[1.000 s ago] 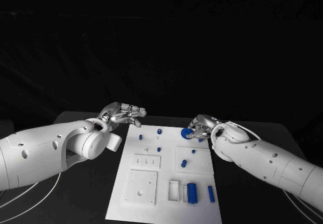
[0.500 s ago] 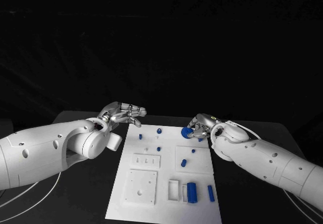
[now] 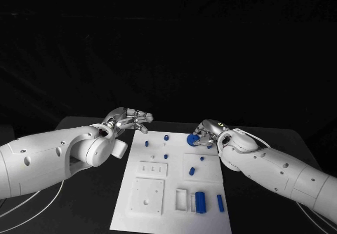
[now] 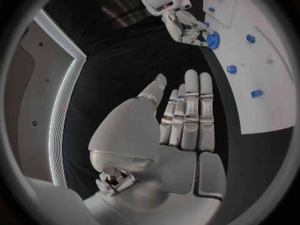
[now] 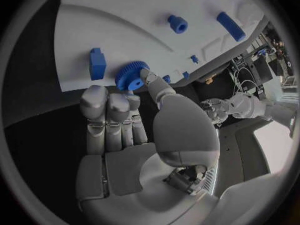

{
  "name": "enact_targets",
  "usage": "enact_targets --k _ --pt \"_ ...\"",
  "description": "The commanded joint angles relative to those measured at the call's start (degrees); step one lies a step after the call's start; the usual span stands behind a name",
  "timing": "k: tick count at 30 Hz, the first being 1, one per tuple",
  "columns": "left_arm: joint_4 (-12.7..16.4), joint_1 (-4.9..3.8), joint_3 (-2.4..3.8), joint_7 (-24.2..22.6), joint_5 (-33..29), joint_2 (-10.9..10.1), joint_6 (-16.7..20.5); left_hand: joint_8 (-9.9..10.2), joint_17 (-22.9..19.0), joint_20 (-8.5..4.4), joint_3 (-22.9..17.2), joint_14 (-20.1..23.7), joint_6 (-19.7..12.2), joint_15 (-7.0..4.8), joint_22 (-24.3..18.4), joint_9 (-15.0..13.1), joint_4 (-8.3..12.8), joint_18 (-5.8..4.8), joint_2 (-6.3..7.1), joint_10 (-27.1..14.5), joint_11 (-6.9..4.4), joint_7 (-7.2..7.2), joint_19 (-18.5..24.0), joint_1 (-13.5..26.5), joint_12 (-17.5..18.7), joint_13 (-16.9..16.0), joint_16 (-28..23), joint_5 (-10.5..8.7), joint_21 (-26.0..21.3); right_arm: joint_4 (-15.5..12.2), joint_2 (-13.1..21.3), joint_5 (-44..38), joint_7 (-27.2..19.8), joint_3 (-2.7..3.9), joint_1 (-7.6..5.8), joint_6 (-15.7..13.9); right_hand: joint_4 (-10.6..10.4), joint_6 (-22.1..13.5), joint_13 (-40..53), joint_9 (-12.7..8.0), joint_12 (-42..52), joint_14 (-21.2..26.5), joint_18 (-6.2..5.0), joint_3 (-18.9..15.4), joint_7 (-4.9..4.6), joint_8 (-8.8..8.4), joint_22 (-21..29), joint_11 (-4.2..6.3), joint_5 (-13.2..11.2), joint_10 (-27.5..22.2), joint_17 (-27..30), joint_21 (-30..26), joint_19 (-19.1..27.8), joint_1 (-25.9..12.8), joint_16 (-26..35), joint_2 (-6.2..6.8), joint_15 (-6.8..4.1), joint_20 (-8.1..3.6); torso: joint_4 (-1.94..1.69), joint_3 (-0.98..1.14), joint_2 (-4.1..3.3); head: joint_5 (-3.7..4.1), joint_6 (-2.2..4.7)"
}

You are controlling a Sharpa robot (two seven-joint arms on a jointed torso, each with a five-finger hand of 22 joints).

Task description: Assemble the parts on the task board

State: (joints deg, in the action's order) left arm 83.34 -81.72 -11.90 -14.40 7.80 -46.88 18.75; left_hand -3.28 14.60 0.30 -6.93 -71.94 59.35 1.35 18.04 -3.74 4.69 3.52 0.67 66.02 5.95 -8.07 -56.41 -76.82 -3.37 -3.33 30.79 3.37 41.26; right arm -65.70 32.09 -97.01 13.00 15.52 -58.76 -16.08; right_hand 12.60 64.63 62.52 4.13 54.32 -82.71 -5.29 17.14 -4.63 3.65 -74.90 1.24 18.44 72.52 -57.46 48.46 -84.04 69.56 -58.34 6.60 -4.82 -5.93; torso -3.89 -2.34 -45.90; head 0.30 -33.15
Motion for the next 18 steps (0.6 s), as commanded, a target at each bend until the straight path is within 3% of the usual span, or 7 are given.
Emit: enact_targets --k 1,13,18 --pt "0.05 -0.02 0.03 -0.25 0.22 0.04 -0.62 -0.32 -0.09 0.06 -0.22 0.2 -0.27 0.05 -0.08 -0.06 0.09 1.1 -0.54 -0.37 -0.11 0.17 0.48 -0.05 -0.05 -0.08 -0.27 0.45 0.3 -1.26 0.11 -2.09 1.51 0.01 -0.03 -2.33 -0.53 0.55 0.07 -0.08 0.29 -0.18 0.6 -0.04 -0.04 -0.06 -5.93 0.15 0.43 0.3 -0.09 0.25 -2.66 -0.31 -0.25 0.22 -0.27 -0.26 -0.09 -0.03 0.02 -0.08 0.02" --pt "-0.07 -0.03 0.03 -0.29 0.16 0.19 -0.53 -0.32 -0.12 0.08 -0.75 0.23 -0.26 0.07 0.05 -0.05 0.39 1.1 -0.4 -0.37 -0.1 0.15 0.79 0.34 -0.05 -0.08 -0.33 0.49 0.69 -6.18 -0.93 -5.55 3.1 0.0 -0.39 -5.34 -1.94 0.79 0.31 -0.09 0.46 -0.22 0.7 0.16 0.06 -0.06 -6.08 0.2 0.63 0.62 -0.15 0.9 -2.8 -0.08 -0.3 1.0 -0.34 -0.34 -0.03 -0.06 -0.04 -0.38 0.48" --pt "-0.07 -0.04 0.03 -0.28 0.16 0.29 -0.53 -0.32 -0.12 0.08 -0.75 0.23 -0.26 0.07 0.05 -0.05 0.39 1.1 -0.4 -0.37 -0.1 0.15 0.79 0.34 -0.05 -0.08 -0.33 0.49 0.69 -6.55 -2.43 -6.56 3.34 -0.48 -0.43 -5.67 -2.22 0.76 0.33 -0.09 0.45 -0.2 0.7 0.16 0.06 -0.05 -6.08 0.19 0.5 0.62 -0.09 0.9 -2.79 -0.02 -0.25 1.08 -0.33 -0.33 -0.06 -0.05 -0.02 -0.3 0.68"
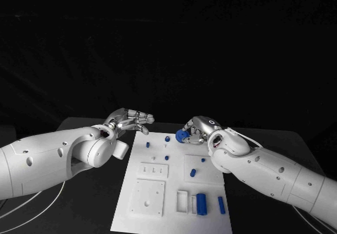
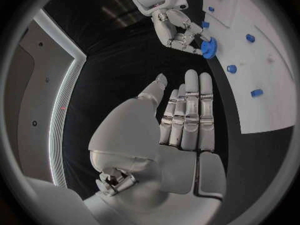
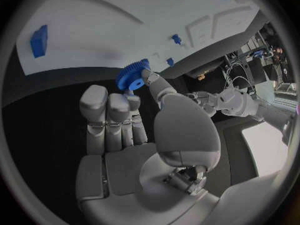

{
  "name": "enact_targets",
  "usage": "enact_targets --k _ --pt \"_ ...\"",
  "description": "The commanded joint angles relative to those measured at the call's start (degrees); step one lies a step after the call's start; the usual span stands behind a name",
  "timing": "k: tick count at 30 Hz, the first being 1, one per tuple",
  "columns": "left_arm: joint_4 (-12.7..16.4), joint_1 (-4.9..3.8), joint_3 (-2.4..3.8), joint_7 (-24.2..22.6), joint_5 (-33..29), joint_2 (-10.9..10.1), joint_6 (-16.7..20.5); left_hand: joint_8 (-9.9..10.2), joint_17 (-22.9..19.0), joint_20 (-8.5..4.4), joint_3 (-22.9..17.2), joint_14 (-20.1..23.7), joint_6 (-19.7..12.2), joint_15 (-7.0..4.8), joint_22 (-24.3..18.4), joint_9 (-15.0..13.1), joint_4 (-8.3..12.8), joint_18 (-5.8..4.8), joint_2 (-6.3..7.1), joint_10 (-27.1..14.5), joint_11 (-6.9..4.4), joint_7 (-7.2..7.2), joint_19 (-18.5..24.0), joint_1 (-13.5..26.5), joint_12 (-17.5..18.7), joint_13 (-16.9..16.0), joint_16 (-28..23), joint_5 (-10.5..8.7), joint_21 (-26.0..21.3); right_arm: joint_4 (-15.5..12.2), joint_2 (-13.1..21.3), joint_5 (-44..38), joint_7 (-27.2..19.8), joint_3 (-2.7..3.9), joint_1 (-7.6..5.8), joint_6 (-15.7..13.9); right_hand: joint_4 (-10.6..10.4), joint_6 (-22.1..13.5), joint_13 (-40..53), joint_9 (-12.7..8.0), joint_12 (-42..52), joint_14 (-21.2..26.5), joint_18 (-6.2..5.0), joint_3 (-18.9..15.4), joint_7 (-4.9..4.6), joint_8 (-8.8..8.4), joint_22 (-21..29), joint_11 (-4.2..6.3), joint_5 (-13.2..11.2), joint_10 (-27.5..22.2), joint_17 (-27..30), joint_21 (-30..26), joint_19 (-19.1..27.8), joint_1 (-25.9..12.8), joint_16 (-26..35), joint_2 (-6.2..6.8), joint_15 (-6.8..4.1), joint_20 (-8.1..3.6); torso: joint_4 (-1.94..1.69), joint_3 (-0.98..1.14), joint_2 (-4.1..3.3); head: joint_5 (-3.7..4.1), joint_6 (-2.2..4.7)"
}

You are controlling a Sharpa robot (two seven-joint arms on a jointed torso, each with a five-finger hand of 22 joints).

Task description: Assemble the parts on the task board

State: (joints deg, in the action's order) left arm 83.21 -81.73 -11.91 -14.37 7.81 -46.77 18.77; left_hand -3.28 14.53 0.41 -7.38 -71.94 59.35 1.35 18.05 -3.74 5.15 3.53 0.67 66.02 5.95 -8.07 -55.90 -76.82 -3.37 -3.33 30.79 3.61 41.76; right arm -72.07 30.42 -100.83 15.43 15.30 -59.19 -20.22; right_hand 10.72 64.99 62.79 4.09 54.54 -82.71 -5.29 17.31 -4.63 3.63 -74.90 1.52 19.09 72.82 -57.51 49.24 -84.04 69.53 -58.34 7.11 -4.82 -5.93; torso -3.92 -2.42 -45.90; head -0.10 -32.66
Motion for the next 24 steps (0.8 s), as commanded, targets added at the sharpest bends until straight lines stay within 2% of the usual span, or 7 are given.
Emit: enact_targets --k 1,9,13,15,18,24 --pt "0.06 -0.03 0.04 -0.31 0.15 0.21 -0.54 -0.32 -0.05 -0.02 -0.3 0.23 -0.26 0.07 0.04 -0.05 -0.07 1.1 -0.4 -0.37 -0.09 0.15 0.27 0.34 -0.04 -0.08 -0.33 0.24 0.18 -0.12 -1.2 -2.97 0.95 -0.42 0.0 -1.6 -0.34 0.4 0.07 -0.05 0.23 -0.21 0.7 -0.01 0.05 -0.03 -6.08 -0.09 -0.15 0.31 -0.04 0.12 -2.8 0.01 -0.26 0.56 -0.33 -0.33 0.0 0.04 -0.02 0.13 0.36" --pt "0.01 -0.03 0.04 -0.24 0.15 0.66 -0.59 -0.32 -0.05 -0.02 -0.3 0.23 -0.26 0.07 0.04 -0.05 -0.07 1.1 -0.4 -0.37 -0.09 0.15 0.27 0.34 -0.04 -0.08 -0.33 0.24 0.18 0.93 -4.02 -4.15 1.17 -2.31 -0.22 -1.49 -0.75 0.04 0.03 -0.1 0.13 -0.19 0.74 0.18 -0.04 -0.04 -6.09 -0.13 -0.24 0.26 0.12 0.21 -2.81 0.22 -0.13 0.77 -0.3 -0.3 -0.26 0.05 -0.13 0.05 0.56" --pt "-0.01 -0.04 0.04 -0.23 0.15 0.81 -0.55 -0.32 -0.05 -0.02 -0.3 0.23 -0.26 0.07 0.04 -0.05 -0.07 1.1 -0.4 -0.37 -0.09 0.15 0.27 0.34 -0.04 -0.08 -0.33 0.24 0.18 1.24 -4.97 -4.54 1.41 -2.93 -0.39 -1.63 -0.76 -0.05 0.01 -0.11 0.06 -0.19 0.74 0.41 -0.07 -0.06 -6.09 -0.12 -0.13 0.21 0.15 0.21 -2.81 0.43 -0.11 0.8 -0.31 -0.32 -0.12 0.01 -0.14 0.0 0.58" --pt "-0.05 -0.04 0.04 -0.23 0.15 0.9 -0.54 -0.32 -0.05 -0.02 -0.3 0.23 -0.26 0.07 0.04 -0.05 -0.07 1.1 -0.4 -0.37 -0.09 0.15 0.27 0.34 -0.04 -0.08 -0.33 0.24 0.18 1.33 -5.46 -4.78 1.58 -3.15 -0.47 -1.72 -0.78 -0.05 0.03 -0.1 0.09 -0.2 0.74 0.48 -0.07 -0.05 -6.1 -0.13 -0.13 0.23 0.12 0.23 -2.81 0.44 -0.14 0.79 -0.31 -0.32 0.01 0.11 -0.16 -0.26 0.59" --pt "-0.1 -0.04 0.04 -0.23 0.15 1.05 -0.55 -0.32 -0.05 -0.02 -0.3 0.23 -0.26 0.07 0.04 -0.05 -0.07 1.1 -0.4 -0.37 -0.09 0.15 0.27 0.34 -0.04 -0.08 -0.33 0.24 0.18 1.57 -6.11 -5.13 1.73 -3.46 -0.53 -1.84 -0.93 -0.05 0.07 -0.1 0.13 -0.2 0.73 0.82 -0.07 -0.05 -6.1 -0.14 -0.01 0.26 0.12 0.23 -2.82 0.35 -0.17 0.99 -0.29 -0.3 -0.03 0.13 -0.17 -0.32 0.51" --pt "-0.22 -0.04 0.04 -0.25 0.15 1.49 -0.68 -0.32 -0.05 -0.02 -0.3 0.23 -0.26 0.07 0.04 -0.05 -0.07 1.1 -0.4 -0.37 -0.09 0.15 0.27 0.34 -0.04 -0.08 -0.33 0.24 0.18 2.9 -7.56 -5.77 1.91 -4.83 -0.57 -2.5 -0.96 -0.09 0.03 -0.11 0.07 -0.17 0.72 0.95 -0.09 -0.04 -6.08 -0.14 0.06 0.24 0.23 0.18 -2.82 0.39 -0.07 1.04 -0.29 -0.3 -0.29 0.06 -0.16 -0.3 0.4"
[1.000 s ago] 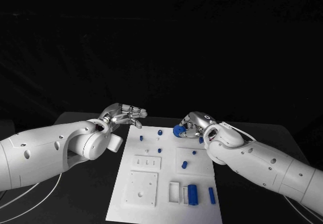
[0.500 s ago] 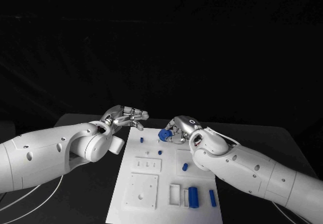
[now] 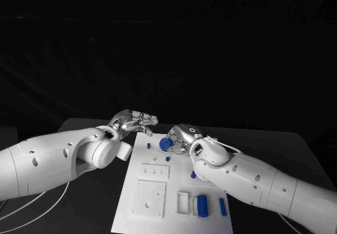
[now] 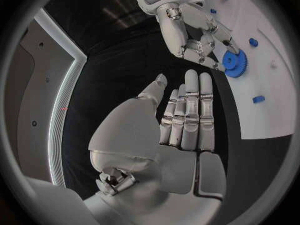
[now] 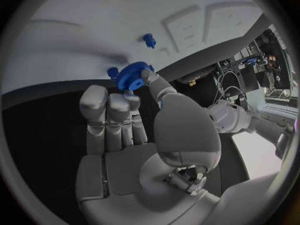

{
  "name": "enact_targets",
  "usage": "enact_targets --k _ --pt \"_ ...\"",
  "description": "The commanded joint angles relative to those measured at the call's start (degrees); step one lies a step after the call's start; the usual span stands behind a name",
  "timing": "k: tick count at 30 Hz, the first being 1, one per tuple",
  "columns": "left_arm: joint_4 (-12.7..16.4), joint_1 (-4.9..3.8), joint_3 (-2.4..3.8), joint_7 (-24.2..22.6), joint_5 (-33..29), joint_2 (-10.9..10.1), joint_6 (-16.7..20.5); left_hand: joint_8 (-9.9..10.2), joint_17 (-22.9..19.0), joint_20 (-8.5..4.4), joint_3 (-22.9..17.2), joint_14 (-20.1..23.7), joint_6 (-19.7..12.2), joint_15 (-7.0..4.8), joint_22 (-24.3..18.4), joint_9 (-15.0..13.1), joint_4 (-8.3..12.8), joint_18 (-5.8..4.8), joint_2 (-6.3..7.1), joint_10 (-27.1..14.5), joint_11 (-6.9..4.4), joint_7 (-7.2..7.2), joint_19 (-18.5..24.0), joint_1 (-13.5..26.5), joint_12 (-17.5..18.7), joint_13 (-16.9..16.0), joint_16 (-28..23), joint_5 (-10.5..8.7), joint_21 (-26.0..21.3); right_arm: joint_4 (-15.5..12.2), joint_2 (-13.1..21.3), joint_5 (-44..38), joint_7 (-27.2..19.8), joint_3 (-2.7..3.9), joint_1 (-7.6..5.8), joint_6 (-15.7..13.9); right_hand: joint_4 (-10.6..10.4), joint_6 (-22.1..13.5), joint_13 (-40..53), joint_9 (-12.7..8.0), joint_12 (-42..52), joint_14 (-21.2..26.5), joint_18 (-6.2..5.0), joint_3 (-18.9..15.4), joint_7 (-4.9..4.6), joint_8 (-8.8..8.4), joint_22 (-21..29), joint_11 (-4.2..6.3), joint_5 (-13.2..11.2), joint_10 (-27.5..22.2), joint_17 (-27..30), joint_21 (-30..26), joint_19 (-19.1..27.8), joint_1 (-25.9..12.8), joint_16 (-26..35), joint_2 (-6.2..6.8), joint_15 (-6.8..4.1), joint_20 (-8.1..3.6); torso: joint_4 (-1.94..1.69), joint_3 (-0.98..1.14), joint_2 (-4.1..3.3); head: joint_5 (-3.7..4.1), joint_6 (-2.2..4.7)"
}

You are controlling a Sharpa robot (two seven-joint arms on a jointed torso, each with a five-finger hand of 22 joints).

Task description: Assemble the parts on the task board

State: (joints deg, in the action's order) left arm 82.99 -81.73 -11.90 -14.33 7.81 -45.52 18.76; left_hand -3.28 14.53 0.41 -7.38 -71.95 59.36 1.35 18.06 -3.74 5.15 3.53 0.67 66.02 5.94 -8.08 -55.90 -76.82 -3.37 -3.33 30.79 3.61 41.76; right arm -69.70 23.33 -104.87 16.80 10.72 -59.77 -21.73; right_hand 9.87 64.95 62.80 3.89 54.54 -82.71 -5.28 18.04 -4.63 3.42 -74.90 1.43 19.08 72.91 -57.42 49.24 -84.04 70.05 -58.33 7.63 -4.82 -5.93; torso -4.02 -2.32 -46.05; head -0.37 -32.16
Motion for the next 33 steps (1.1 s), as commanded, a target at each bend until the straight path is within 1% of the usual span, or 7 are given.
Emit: enact_targets --k 1,4,7,9,11,25,33 --pt "-0.02 -0.03 0.04 -0.29 0.15 0.28 -0.7 -0.32 -0.06 -0.03 -0.3 0.23 -0.26 0.07 0.03 -0.05 -0.07 1.1 -0.4 -0.38 -0.09 0.15 0.28 0.34 -0.05 -0.08 -0.34 0.25 0.19 0.77 -0.67 -1.82 0.57 -0.41 0.01 -1.14 -0.11 -0.05 0.02 0.09 0.07 -0.17 0.72 0.23 -0.09 0.16 -6.08 -0.05 0.07 0.16 0.15 0.19 -2.82 -0.14 -0.07 0.52 -0.3 -0.31 -0.24 -0.04 -0.02 -0.06 -0.11" --pt "-0.11 -0.03 0.04 -0.29 0.15 0.39 -0.74 -0.32 -0.06 -0.03 -0.3 0.23 -0.26 0.07 0.03 -0.05 -0.07 1.1 -0.4 -0.38 -0.09 0.15 0.28 0.34 -0.05 -0.08 -0.34 0.25 0.19 1.67 -1.31 -2.07 0.67 -0.92 0.02 -1.48 -0.14 -0.11 0.0 0.09 0.04 -0.17 0.72 0.38 -0.11 0.16 -6.08 -0.05 0.01 0.15 0.22 0.18 -2.84 -0.12 -0.01 0.61 -0.3 -0.31 -0.33 -0.03 -0.06 -0.02 -0.15" --pt "-0.16 -0.03 0.04 -0.29 0.15 0.46 -0.75 -0.31 -0.04 -0.02 -0.65 0.24 -0.27 0.07 -0.01 -0.05 0.13 1.09 -0.3 -0.36 -0.09 0.14 0.48 0.55 -0.05 -0.08 -0.35 0.29 0.47 2.42 -1.78 -2.27 0.79 -1.27 0.03 -1.68 -0.16 -0.12 0.01 0.09 0.06 -0.18 0.72 0.53 -0.1 0.16 -6.07 -0.04 -0.12 0.18 0.22 0.18 -2.86 -0.09 -0.03 0.66 -0.3 -0.32 -0.43 -0.08 -0.11 0.03 -0.1" --pt "-0.18 -0.03 0.04 -0.29 0.15 0.51 -0.76 -0.31 -0.04 -0.02 -0.65 0.24 -0.27 0.07 -0.01 -0.05 0.13 1.09 -0.3 -0.36 -0.09 0.14 0.48 0.55 -0.05 -0.08 -0.35 0.29 0.47 2.86 -2.02 -2.43 0.86 -1.44 0.04 -1.74 -0.16 -0.12 0.01 0.09 0.06 -0.18 0.72 0.53 -0.1 0.16 -6.07 -0.04 -0.12 0.18 0.22 0.18 -2.86 -0.09 -0.03 0.66 -0.3 -0.32 -0.3 -0.09 -0.08 -0.13 -0.16" --pt "-0.19 -0.03 0.04 -0.29 0.15 0.57 -0.79 -0.31 -0.04 -0.02 -0.65 0.24 -0.27 0.07 -0.01 -0.05 0.13 1.09 -0.3 -0.36 -0.09 0.14 0.48 0.55 -0.05 -0.08 -0.35 0.29 0.47 3.25 -2.22 -2.54 0.89 -1.56 0.05 -1.73 -0.32 -0.12 0.03 0.1 0.09 -0.18 0.71 0.83 -0.12 0.17 -6.03 -0.05 -0.2 0.21 0.27 -0.01 -2.86 -0.16 -0.02 0.81 -0.29 -0.31 -0.28 -0.08 -0.1 -0.06 -0.21" --pt "-0.28 -0.03 0.04 -0.22 0.15 0.63 -0.79 -0.31 -0.04 -0.02 -0.65 0.24 -0.27 0.07 -0.01 -0.05 0.13 1.09 -0.3 -0.36 -0.09 0.14 0.48 0.55 -0.05 -0.08 -0.35 0.29 0.47 4.75 -2.79 -2.69 2.09 -1.85 0.08 -1.11 -0.53 -0.6 -0.23 0.06 -0.27 -0.13 0.72 0.83 -0.24 0.15 -6.01 -0.11 -0.31 0.0 0.59 -0.19 -2.83 -0.12 0.28 0.87 -0.26 -0.28 -0.19 -0.02 -0.04 -0.13 -0.36" --pt "-0.25 -0.03 0.05 -0.23 0.15 0.52 -0.8 -0.3 -0.02 -0.01 -0.72 0.25 -0.38 0.08 -0.09 -0.05 0.19 1.1 -0.27 -0.4 -0.07 0.11 0.54 0.63 -0.05 -0.09 -0.35 0.32 0.63 5.14 -2.79 -2.37 2.49 -1.87 0.08 -1.44 -0.62 -0.83 -0.41 0.05 -0.48 -0.1 0.71 1.26 -0.3 0.13 -5.98 -0.15 -0.56 -0.11 0.8 -0.41 -2.81 -0.2 0.48 1.05 -0.24 -0.26 -0.16 -0.03 -0.09 -0.11 -0.69"
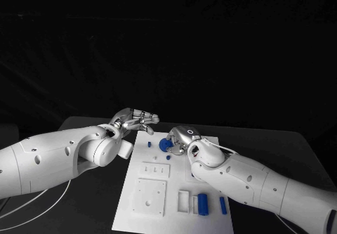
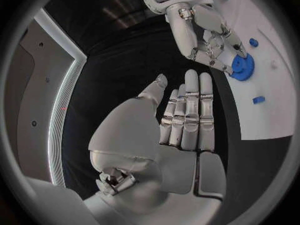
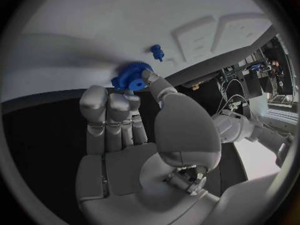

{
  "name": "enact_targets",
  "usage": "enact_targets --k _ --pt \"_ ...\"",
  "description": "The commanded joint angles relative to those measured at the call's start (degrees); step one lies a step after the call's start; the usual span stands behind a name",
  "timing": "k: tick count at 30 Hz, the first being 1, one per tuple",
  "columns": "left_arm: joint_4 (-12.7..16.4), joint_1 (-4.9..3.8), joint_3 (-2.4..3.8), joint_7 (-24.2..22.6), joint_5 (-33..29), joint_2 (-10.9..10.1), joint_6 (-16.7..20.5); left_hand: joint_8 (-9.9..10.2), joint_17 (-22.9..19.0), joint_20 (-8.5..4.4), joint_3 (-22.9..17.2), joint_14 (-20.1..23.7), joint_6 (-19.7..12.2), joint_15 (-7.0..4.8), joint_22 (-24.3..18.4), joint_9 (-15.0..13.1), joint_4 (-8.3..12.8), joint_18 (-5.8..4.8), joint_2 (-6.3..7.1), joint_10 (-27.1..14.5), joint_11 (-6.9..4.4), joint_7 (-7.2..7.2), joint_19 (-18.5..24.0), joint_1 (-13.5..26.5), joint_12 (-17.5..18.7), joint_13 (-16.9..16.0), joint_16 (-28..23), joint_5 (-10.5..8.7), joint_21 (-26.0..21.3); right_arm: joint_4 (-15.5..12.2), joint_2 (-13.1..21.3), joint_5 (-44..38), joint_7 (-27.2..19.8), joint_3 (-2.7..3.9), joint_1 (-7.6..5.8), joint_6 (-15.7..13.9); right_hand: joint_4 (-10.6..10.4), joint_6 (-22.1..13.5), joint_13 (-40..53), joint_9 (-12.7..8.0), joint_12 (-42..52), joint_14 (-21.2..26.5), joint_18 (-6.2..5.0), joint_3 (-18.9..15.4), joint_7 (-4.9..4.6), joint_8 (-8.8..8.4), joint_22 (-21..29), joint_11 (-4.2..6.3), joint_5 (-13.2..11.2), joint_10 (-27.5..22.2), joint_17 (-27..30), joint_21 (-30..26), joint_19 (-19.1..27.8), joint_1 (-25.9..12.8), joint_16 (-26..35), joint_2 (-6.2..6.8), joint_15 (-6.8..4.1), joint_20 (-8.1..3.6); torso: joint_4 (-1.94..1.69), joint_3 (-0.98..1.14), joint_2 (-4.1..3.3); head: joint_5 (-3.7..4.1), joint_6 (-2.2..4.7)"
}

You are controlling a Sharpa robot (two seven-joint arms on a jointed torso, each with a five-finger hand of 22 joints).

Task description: Assemble the parts on the task board

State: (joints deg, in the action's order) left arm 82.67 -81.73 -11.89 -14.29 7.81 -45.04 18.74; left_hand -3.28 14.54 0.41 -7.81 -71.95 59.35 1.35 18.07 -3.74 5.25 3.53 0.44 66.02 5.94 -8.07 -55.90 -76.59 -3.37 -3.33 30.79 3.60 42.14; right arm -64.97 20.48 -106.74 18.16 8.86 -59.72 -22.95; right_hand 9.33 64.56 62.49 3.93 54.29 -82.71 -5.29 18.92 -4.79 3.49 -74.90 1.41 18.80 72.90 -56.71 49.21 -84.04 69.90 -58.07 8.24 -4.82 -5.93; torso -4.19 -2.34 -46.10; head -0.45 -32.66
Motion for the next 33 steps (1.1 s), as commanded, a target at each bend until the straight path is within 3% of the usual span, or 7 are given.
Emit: enact_targets --k 1,10,15,17,20,23,33 --pt "0.07 -0.03 0.05 -0.27 0.15 0.03 -0.78 -0.3 -0.02 -0.01 -0.29 0.25 -0.38 0.08 -0.1 -0.05 0.09 1.1 -0.04 -0.4 -0.07 0.11 0.55 0.4 -0.05 -0.09 -0.35 0.32 0.25 0.5 0.04 -0.28 1.08 -0.01 0.02 -0.42 -0.18 -0.62 -0.15 0.0 -0.28 -0.09 0.7 0.35 -0.18 0.09 -5.96 -0.15 -0.46 -0.13 0.15 -0.45 -2.8 -0.13 0.29 0.44 -0.22 -0.26 0.01 0.0 -0.02 -0.1 -0.23" --pt "0.06 -0.03 0.07 -0.2 0.17 0.1 -0.9 -0.3 -0.02 -0.01 -0.29 0.25 -0.38 0.08 -0.1 -0.05 0.09 1.1 -0.04 -0.4 -0.07 0.11 0.55 0.4 -0.05 -0.09 -0.35 0.32 0.25 1.28 -0.51 1.49 0.41 -0.01 0.01 -1.65 -4.93 -4.42 -1.0 -0.19 -0.76 -0.08 0.15 -3.43 -0.91 0.08 -5.87 -0.72 -3.01 -0.47 0.73 -1.18 -2.9 -0.07 0.75 0.43 0.22 0.28 -0.08 -0.03 -0.04 0.03 -0.34" --pt "0.03 -0.03 0.08 -0.13 0.17 0.07 -0.88 -0.32 -0.03 0.01 -0.27 0.28 -0.42 0.1 -0.15 -0.05 0.05 1.09 -0.04 -0.43 -0.06 0.1 0.59 0.51 -0.05 -0.09 -0.38 0.33 0.26 1.71 -0.76 2.53 0.11 -0.02 0.01 -1.51 -13.0 -5.11 -1.3 -0.18 -0.58 -0.12 0.09 -9.26 -0.87 0.13 -5.94 -0.93 -4.01 -0.49 0.77 -1.19 -3.07 -1.29 0.57 0.97 0.37 0.39 -0.05 -0.05 0.0 0.02 -0.34" --pt "0.04 -0.04 0.08 -0.13 0.17 0.05 -0.87 -0.32 -0.03 0.01 -0.27 0.28 -0.42 0.1 -0.15 -0.05 0.05 1.09 -0.04 -0.43 -0.06 0.1 0.59 0.51 -0.05 -0.09 -0.38 0.33 0.26 1.8 -0.78 2.76 -0.01 -0.02 0.01 -1.29 -14.45 -5.08 -1.36 -0.16 -0.54 -0.06 0.09 -10.13 -0.85 0.12 -5.93 -0.93 -3.62 -0.54 0.77 -1.19 -3.03 -1.38 0.56 1.2 0.37 0.42 -0.04 -0.06 0.02 0.01 -0.36" --pt "0.12 -0.04 0.08 -0.22 0.18 0.0 -0.85 -0.32 -0.03 0.01 -0.27 0.28 -0.42 0.1 -0.15 -0.05 0.05 1.09 -0.04 -0.43 -0.06 0.1 0.59 0.51 -0.05 -0.09 -0.38 0.33 0.26 1.85 -0.75 3.05 -0.18 -0.03 0.01 -0.87 -15.28 -4.98 -1.42 -0.17 -0.51 -0.05 0.11 -10.71 -0.82 0.12 -5.94 -0.93 -3.06 -0.56 0.78 -1.19 -3.02 -0.96 0.53 1.23 0.36 0.41 0.02 -0.03 0.01 -0.02 -0.44" --pt "0.19 -0.04 0.08 -0.23 0.18 -0.04 -0.82 -0.31 -0.04 0.0 -0.37 0.28 -0.43 0.09 -0.19 -0.05 0.11 1.11 -0.14 -0.44 -0.07 0.11 0.58 0.37 -0.05 -0.08 -0.4 0.42 0.29 1.8 -0.64 3.35 -0.44 -0.03 0.01 -0.64 -15.2 -4.76 -1.41 -0.15 -0.5 -0.06 0.14 -10.43 -0.78 0.13 -5.96 -0.86 -0.13 -0.56 0.77 -1.1 -3.03 -0.81 0.53 0.99 0.31 0.38 0.07 -0.01 -0.02 -0.04 -0.45" --pt "0.16 -0.05 0.08 -0.16 0.18 -0.2 -0.86 -0.32 -0.03 -0.02 -0.54 0.31 -0.37 0.08 -0.18 -0.05 0.2 1.12 -0.22 -0.46 -0.06 0.11 0.63 0.37 -0.05 -0.08 -0.39 0.57 0.37 0.51 0.83 4.3 -1.14 -0.04 0.24 -1.82 -13.9 -3.59 -1.21 -0.15 -0.25 -0.09 0.35 -8.04 -0.55 0.12 -6.0 -0.65 0.42 -0.37 0.59 -0.84 -3.03 -1.28 0.37 0.73 0.15 0.18 -0.01 0.01 0.01 -0.01 -0.38"
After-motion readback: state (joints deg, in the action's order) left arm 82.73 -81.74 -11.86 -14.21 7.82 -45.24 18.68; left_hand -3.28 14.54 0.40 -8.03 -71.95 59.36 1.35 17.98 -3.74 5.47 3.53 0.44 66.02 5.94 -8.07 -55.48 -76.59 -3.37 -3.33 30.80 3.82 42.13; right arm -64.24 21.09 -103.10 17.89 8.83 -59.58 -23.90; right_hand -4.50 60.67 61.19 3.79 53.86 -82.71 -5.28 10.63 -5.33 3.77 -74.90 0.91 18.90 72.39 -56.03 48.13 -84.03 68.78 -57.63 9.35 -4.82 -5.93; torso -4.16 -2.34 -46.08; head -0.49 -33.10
